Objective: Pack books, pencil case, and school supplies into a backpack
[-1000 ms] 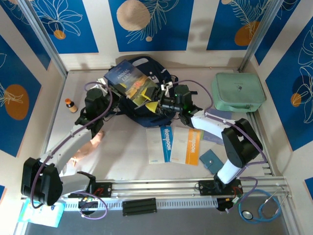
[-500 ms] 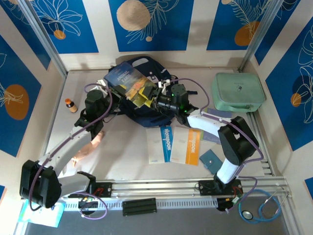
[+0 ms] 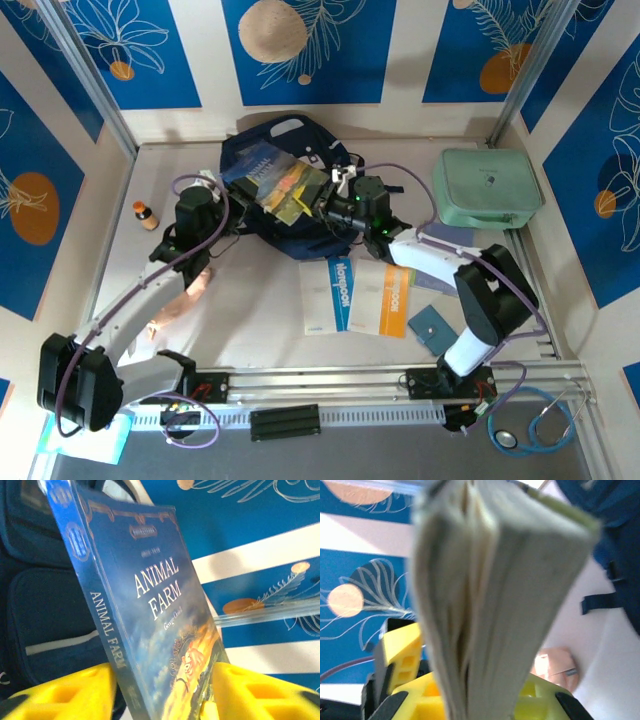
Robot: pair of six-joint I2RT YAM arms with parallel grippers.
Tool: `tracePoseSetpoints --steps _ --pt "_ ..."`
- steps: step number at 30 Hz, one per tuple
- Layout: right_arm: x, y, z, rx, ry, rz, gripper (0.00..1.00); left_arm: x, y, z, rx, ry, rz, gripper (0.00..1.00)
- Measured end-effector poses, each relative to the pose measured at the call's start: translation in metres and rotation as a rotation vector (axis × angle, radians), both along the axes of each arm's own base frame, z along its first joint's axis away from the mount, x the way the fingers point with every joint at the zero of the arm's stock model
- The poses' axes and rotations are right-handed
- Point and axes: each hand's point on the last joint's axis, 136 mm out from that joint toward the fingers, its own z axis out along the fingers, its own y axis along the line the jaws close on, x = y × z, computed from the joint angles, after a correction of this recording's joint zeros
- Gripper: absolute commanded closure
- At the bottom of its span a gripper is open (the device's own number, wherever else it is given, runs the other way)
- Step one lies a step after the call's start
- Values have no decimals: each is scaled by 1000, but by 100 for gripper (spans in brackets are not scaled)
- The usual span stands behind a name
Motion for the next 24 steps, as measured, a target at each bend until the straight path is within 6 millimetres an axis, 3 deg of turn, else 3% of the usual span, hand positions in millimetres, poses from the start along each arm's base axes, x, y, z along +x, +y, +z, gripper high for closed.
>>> tracePoseSetpoints --steps 2,5,11,15,18,24 --pt "0 -13 -7 -53 2 -33 100 -4 1 -6 65 6 -18 22" --pt "-1 -41 -13 -149 -12 -92 100 -8 -1 -21 211 45 -75 17" --pt "-5 -111 -3 -359 -71 -242 100 -2 -28 -53 530 111 -288 1" --pt "-17 -163 5 -481 -101 -361 100 5 -56 -86 736 159 -479 0" --pt "-27 -197 4 -552 -86 -439 100 22 -86 -97 909 137 -621 0" --pt "-47 -239 -12 -630 -6 -515 100 57 -129 -123 1162 106 -806 6"
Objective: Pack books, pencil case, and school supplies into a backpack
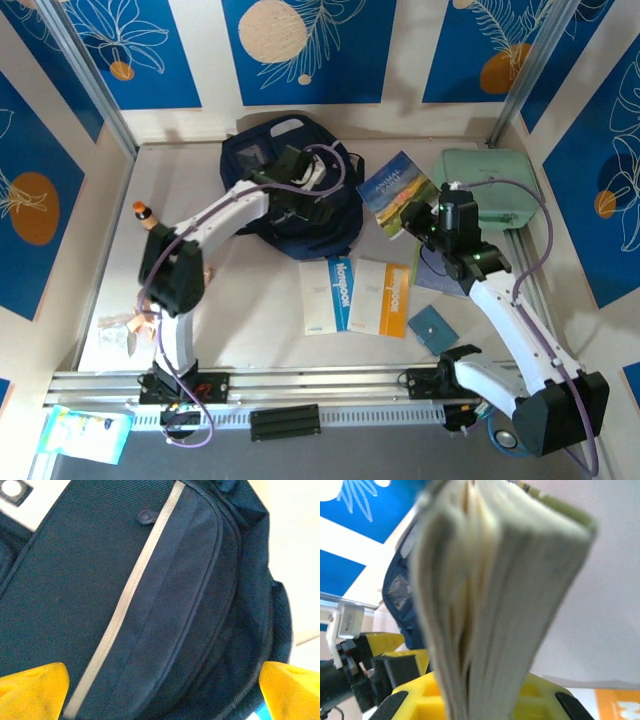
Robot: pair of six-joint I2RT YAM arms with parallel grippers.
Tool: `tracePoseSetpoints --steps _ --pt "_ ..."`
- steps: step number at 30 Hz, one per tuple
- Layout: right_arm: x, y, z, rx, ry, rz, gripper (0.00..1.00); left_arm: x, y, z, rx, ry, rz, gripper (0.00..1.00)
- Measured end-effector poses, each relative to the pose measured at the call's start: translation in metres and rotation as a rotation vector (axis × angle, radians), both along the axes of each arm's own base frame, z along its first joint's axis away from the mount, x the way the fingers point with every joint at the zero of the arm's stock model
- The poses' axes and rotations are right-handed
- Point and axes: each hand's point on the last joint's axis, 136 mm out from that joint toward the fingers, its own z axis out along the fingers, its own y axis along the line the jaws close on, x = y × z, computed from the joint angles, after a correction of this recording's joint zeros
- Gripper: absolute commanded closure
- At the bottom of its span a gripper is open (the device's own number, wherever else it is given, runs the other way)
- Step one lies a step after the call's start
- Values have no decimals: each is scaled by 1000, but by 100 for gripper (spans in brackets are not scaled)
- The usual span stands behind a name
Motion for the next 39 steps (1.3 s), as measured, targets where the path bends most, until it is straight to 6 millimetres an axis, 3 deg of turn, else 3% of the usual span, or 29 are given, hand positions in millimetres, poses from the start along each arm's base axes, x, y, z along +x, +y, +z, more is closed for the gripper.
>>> tracePoseSetpoints --steps 5,10,21,25,34,39 --pt "-12 -12 -12 -8 44 -28 100 15 -13 -36 145 33 -78 19" --pt "-17 -16 -20 -1 76 -43 100 27 -21 -48 214 35 -123 35" --pt "-18 -16 -23 23 94 -57 100 18 -27 -76 299 107 -217 46" --pt "-18 -16 -24 31 99 -60 100 20 -25 -79 334 94 -218 56" --pt "-19 -15 -25 37 104 -62 100 18 -27 -76 364 76 -217 97" --pt "-21 -17 -28 30 112 -69 100 17 -28 -70 351 74 -209 100"
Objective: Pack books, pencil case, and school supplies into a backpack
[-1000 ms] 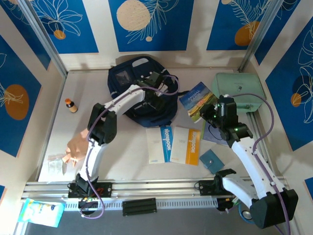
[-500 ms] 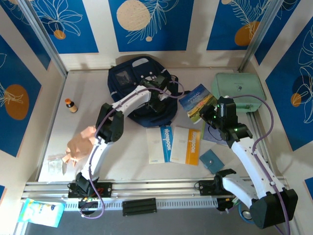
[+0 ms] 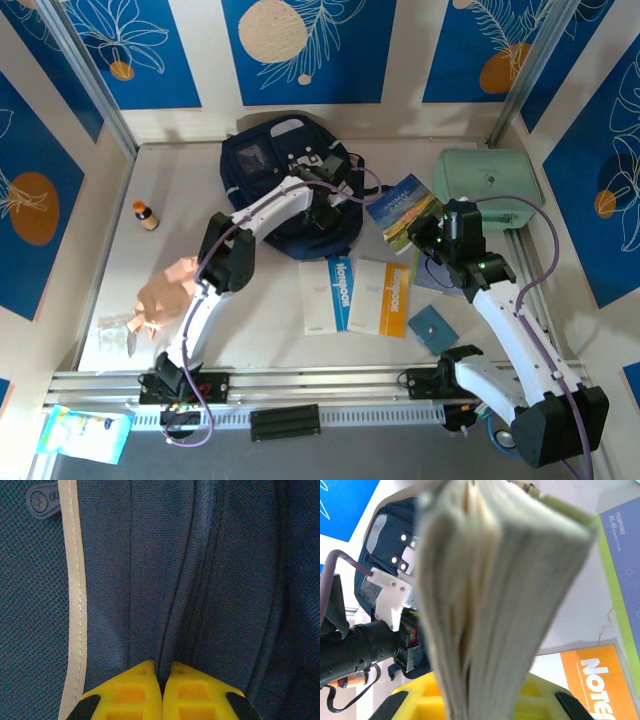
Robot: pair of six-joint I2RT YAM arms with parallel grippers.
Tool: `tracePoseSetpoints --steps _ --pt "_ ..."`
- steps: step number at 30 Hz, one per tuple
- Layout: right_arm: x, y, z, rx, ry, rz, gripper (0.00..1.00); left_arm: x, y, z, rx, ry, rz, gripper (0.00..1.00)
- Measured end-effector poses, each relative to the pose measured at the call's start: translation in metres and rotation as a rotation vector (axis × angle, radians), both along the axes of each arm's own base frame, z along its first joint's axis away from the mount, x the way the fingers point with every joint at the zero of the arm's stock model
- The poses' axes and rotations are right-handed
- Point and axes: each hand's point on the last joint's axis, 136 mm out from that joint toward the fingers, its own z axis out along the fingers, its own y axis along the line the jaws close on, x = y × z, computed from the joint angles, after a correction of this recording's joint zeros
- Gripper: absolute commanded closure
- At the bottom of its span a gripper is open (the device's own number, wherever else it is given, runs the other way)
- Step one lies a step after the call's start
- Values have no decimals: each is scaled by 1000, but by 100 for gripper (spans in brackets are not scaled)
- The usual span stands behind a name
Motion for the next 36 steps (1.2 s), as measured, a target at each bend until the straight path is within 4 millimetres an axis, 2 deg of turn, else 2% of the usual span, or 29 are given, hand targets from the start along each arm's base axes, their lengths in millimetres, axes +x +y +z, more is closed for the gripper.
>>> tracePoseSetpoints --steps 2,5,7,12,15,17,20,26,32,36 --pt "-3 -2 0 -3 1 -5 100 0 0 8 -13 -8 6 100" --pt "-7 -4 3 -7 -6 -11 100 0 -1 32 -47 -43 20 100" --pt "-9 -5 5 -5 -13 -11 100 1 -1 55 -82 -79 31 100" --pt "-12 2 2 16 -17 25 100 -3 3 130 -208 -206 62 100" --pt "-13 13 -3 46 -19 69 100 -10 8 166 -276 -267 80 100" --pt "-13 25 -8 76 -13 105 100 -14 10 180 -309 -291 85 100" --pt "-13 50 -15 117 7 175 100 -17 10 190 -348 -310 93 100" --pt "-11 97 -24 153 25 293 100 -16 8 188 -361 -310 99 100" --pt "7 113 -26 189 11 300 100 -16 8 188 -371 -305 114 100" --pt "34 123 -24 217 -8 265 100 -17 8 189 -382 -301 121 100"
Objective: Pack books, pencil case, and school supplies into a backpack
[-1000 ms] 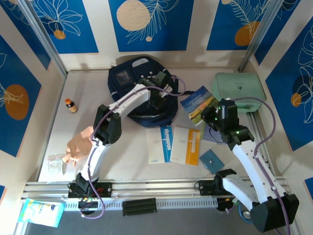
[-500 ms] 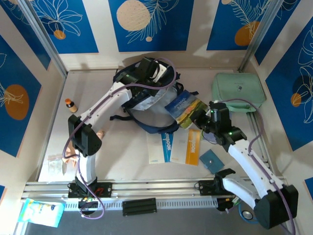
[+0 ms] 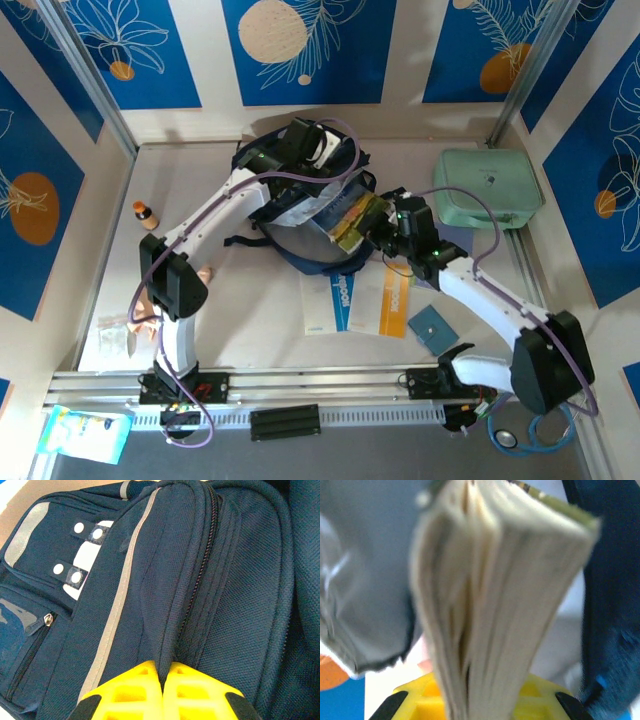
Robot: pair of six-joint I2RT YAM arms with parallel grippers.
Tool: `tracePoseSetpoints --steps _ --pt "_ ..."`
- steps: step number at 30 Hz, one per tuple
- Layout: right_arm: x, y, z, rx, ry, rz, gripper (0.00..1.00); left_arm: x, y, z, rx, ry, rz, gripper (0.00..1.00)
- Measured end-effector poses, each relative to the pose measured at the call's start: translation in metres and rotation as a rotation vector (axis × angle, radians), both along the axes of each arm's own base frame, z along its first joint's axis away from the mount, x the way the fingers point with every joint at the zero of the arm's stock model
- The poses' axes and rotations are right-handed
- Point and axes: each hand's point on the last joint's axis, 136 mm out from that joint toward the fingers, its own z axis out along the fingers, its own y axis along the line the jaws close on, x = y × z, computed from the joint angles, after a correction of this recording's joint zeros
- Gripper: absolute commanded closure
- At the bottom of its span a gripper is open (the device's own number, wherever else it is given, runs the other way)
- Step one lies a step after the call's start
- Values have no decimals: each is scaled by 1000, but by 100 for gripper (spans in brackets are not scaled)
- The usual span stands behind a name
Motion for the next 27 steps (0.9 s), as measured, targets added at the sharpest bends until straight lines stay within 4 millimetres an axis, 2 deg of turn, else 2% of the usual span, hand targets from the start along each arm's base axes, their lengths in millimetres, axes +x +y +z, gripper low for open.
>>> tracePoseSetpoints --steps 7,10,15,19,21,24,27 --pt "57 31 -1 27 -34 -28 100 -1 1 6 -20 -2 14 100" --pt "80 46 -8 18 -41 -55 100 -1 1 10 -28 -6 18 100" --pt "119 69 -38 17 -37 -107 100 1 0 32 -70 -36 32 100" --pt "136 81 -72 0 -27 -142 100 5 1 40 -93 -52 45 100" --pt "143 88 -80 2 -30 -149 99 6 3 40 -94 -51 49 100" --pt "157 98 -79 25 -39 -158 89 6 3 40 -103 -46 50 100" --pt "167 107 -77 53 -38 -152 65 7 4 40 -109 -41 53 100"
